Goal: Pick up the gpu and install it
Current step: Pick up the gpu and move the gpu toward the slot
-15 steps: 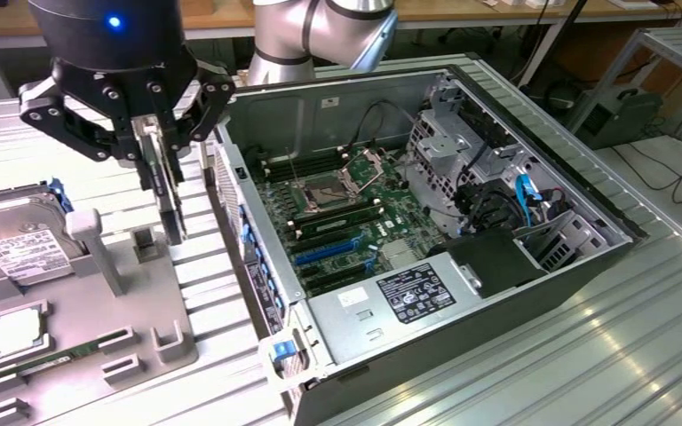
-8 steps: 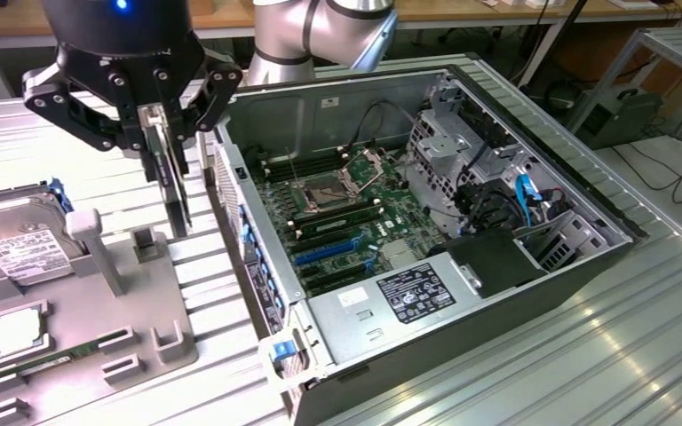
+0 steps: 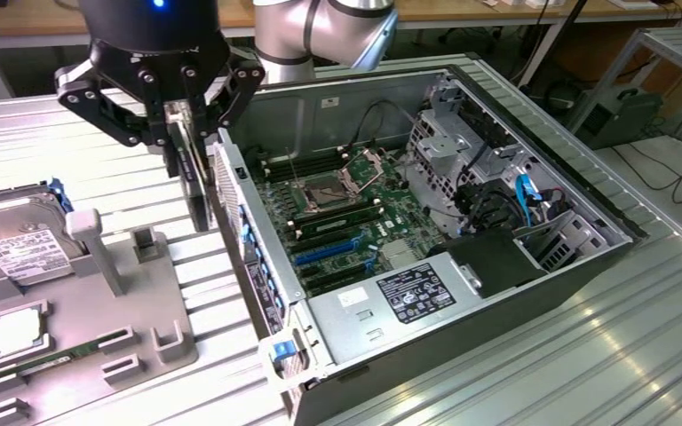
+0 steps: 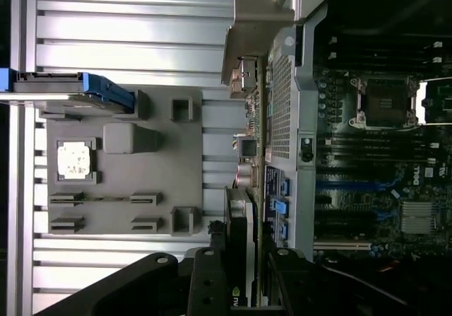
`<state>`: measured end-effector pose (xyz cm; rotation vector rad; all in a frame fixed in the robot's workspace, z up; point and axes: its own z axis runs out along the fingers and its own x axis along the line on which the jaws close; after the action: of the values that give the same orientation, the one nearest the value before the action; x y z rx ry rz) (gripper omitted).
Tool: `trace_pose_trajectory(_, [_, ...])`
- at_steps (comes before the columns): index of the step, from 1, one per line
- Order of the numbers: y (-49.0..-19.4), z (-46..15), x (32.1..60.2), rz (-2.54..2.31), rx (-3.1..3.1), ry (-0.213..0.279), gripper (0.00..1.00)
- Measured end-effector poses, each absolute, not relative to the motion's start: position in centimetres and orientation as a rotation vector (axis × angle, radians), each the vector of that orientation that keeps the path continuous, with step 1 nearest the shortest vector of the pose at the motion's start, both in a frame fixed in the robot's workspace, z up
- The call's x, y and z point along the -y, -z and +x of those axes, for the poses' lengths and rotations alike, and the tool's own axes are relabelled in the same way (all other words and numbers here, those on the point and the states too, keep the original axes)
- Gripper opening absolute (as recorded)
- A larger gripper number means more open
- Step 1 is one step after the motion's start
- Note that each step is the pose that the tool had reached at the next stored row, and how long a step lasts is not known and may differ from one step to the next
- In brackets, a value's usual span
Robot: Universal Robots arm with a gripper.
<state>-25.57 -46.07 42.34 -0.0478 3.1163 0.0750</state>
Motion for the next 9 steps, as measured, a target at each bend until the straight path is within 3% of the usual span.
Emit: trace_pose_trajectory(9, [-42.3,-22.2,46.1,-0.046,-3.116,-0.075,0.28])
